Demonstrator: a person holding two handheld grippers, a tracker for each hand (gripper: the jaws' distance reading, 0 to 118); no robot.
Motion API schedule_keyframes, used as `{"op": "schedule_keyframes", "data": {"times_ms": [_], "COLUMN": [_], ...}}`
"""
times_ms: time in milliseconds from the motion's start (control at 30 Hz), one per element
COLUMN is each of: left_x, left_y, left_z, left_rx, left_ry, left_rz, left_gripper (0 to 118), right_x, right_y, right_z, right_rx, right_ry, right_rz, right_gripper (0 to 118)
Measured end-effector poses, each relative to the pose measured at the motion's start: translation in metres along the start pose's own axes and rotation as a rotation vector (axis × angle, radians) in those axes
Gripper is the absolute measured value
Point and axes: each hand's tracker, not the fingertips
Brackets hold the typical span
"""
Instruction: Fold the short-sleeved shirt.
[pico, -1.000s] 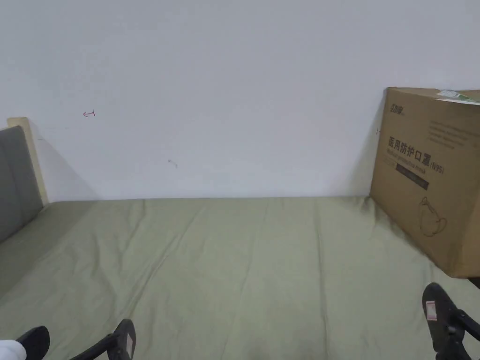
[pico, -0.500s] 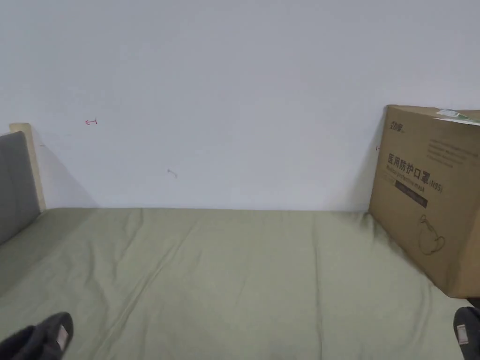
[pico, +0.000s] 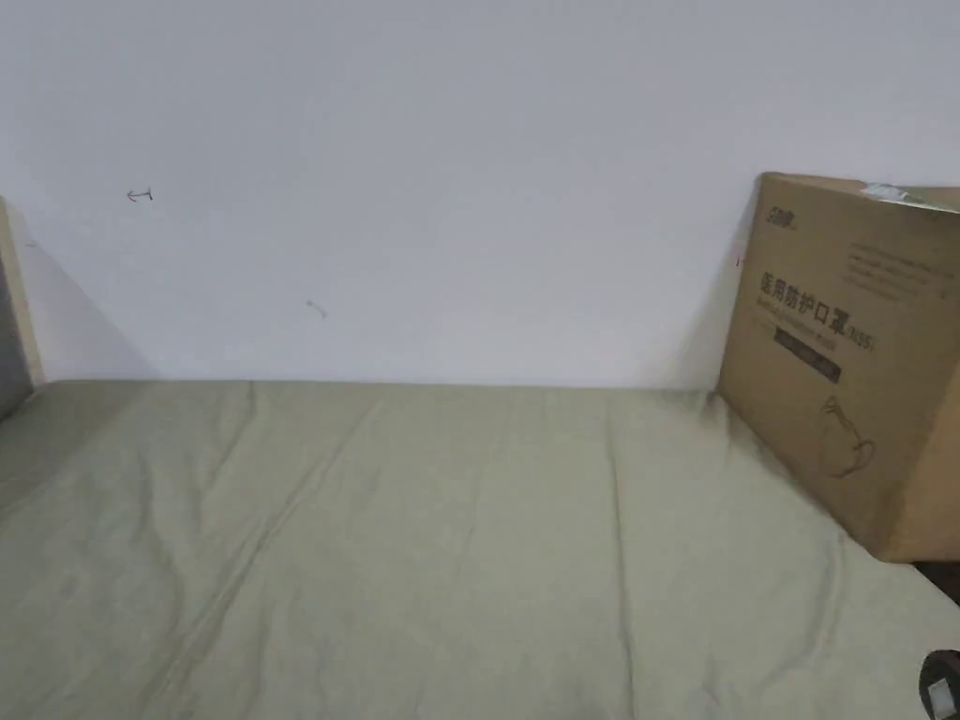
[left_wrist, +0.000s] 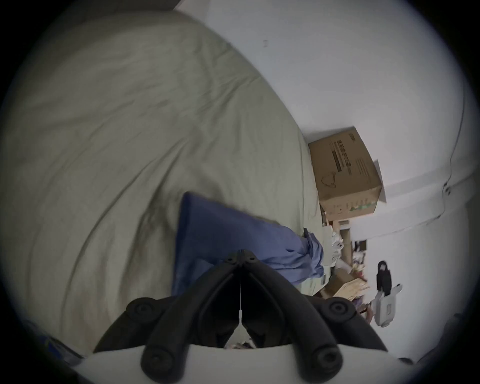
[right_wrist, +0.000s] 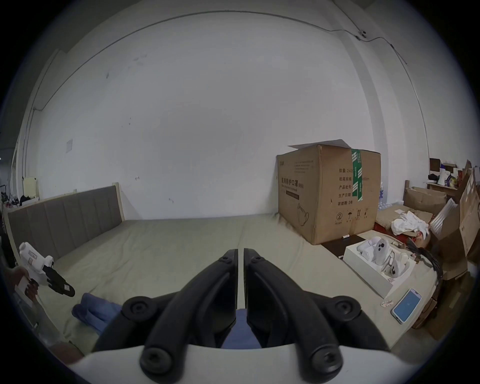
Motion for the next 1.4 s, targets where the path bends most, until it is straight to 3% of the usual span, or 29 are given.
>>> {"op": "schedule_keyframes", "data": {"times_ms": [33,100,133,267,333,467,567,633,667,700,733,800,867,1033,1133,1200,1267,1333,1400], "left_x": [-0.012,-0.033,-0.04,-0.065,-0.076,-0.079,-0.066,-0.058,-0.057,-0.067,-0.071,-0.08,-0.071,-0.008,0.013,0.02,0.032,0.047,0.062], "left_y": [-0.003,-0.001,-0.002,0.006,0.001,-0.008,-0.017,-0.014,-0.013,-0.003,-0.001,-0.003,-0.015,-0.027,-0.029,-0.029,-0.032,-0.042,-0.049], "left_z": [-0.002,-0.012,-0.018,-0.041,-0.038,-0.068,-0.086,-0.09,-0.091,-0.087,-0.085,-0.093,-0.089,-0.069,-0.036,-0.011,0.002,-0.01,-0.026], "left_rx": [0.01,0.013,-0.006,-0.003,0.003,-0.099,-0.152,-0.163,-0.147,-0.131,-0.103,-0.076,-0.017,-0.011,0.04,0.133,0.207,0.173,0.071], "left_ry": [-0.035,-0.066,-0.086,-0.233,-0.342,-0.502,-0.525,-0.461,-0.433,-0.403,-0.338,-0.009,-0.192,0.158,0.171,0.369,0.705,0.971,0.855], "left_rz": [0.053,0.128,0.144,0.169,0.138,0.232,0.174,0.092,0.075,0.061,0.049,0.029,0.111,-0.28,-0.368,-0.415,-0.584,-0.776,-0.827], "left_gripper": [20,105,117,118,118,118,118,114,99,66,10,10,10,9,9,9,9,9,9], "right_x": [-0.002,-0.004,-0.006,-0.015,-0.019,-0.028,-0.035,-0.038,-0.039,-0.041,-0.042,-0.045,-0.049,-0.047,-0.044,-0.042,-0.041,-0.04,-0.039], "right_y": [-0.001,-0.004,-0.005,-0.009,-0.011,-0.015,-0.017,-0.017,-0.017,-0.017,-0.018,-0.02,-0.022,-0.024,-0.018,-0.014,-0.012,-0.014,-0.018], "right_z": [-0.002,-0.004,-0.005,-0.011,-0.015,-0.02,-0.023,-0.024,-0.024,-0.024,-0.024,-0.023,-0.023,-0.018,-0.013,-0.012,-0.013,-0.014,-0.016], "right_rx": [-0.014,-0.041,-0.053,-0.101,-0.123,-0.153,-0.17,-0.18,-0.184,-0.185,-0.185,-0.177,-0.179,-0.174,-0.097,-0.081,-0.08,-0.086,-0.099], "right_ry": [-0.004,0.0,0.006,0.037,0.047,0.071,0.09,0.106,0.115,0.122,0.127,0.132,0.113,0.142,0.156,0.173,0.176,0.172,0.177], "right_rz": [0.016,0.035,0.036,0.043,0.049,0.057,0.069,0.072,0.072,0.073,0.078,0.116,0.188,0.172,0.182,0.172,0.163,0.158,0.145], "right_gripper": [5,5,5,5,5,5,5,5,5,5,5,5,5,5,5,5,5,5,5]}}
